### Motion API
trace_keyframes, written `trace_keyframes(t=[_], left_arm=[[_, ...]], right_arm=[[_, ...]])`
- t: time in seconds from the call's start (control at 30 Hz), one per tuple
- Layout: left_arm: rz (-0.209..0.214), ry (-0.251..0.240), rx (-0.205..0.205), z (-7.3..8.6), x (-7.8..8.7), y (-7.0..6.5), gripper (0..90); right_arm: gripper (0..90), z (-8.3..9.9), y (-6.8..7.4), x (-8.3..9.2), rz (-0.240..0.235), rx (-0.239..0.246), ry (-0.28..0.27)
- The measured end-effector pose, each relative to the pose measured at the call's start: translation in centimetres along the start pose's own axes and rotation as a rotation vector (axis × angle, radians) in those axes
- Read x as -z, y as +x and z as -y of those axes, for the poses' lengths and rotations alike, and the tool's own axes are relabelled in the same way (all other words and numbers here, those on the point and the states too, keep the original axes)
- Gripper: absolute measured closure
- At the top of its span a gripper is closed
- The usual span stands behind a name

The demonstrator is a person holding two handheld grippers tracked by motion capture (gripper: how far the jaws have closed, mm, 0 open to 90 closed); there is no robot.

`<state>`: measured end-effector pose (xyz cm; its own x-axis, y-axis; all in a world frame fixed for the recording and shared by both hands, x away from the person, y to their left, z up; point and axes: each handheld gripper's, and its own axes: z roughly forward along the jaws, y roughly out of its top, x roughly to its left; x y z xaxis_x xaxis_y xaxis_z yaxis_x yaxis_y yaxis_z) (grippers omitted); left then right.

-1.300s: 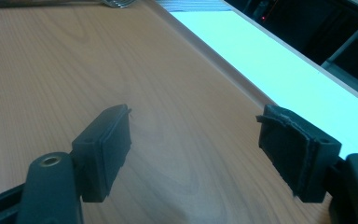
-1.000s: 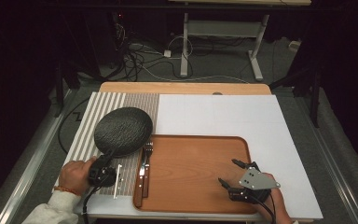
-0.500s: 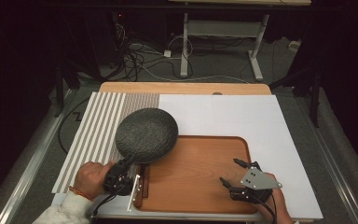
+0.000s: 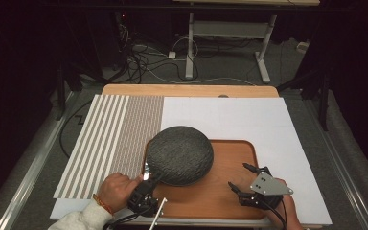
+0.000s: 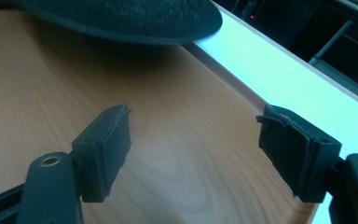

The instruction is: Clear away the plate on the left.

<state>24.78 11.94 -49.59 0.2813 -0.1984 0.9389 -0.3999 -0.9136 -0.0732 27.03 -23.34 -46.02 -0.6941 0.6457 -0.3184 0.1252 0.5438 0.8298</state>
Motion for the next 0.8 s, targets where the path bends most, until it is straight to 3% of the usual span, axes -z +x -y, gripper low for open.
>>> trace_keyframes(t=[0.27,0.33,0.63,0.8], left_arm=[[0.032,-0.055,-0.054,-2.1,-0.3,-0.4,83.1],[0.042,-0.069,-0.046,-2.4,-0.3,-0.5,83.0],[0.063,-0.116,-0.092,-3.9,-0.2,-0.6,82.8],[0.070,-0.126,-0.072,-4.0,-0.2,-0.5,82.4]], right_arm=[[25.6,0.2,-0.1,0.4,0.016,-0.010,-0.002],[25.6,0.2,-0.1,0.3,0.013,-0.008,-0.001],[25.6,0.1,-0.1,0.3,0.013,-0.008,-0.002],[25.6,0.2,-0.2,0.3,0.012,-0.010,0.000]])
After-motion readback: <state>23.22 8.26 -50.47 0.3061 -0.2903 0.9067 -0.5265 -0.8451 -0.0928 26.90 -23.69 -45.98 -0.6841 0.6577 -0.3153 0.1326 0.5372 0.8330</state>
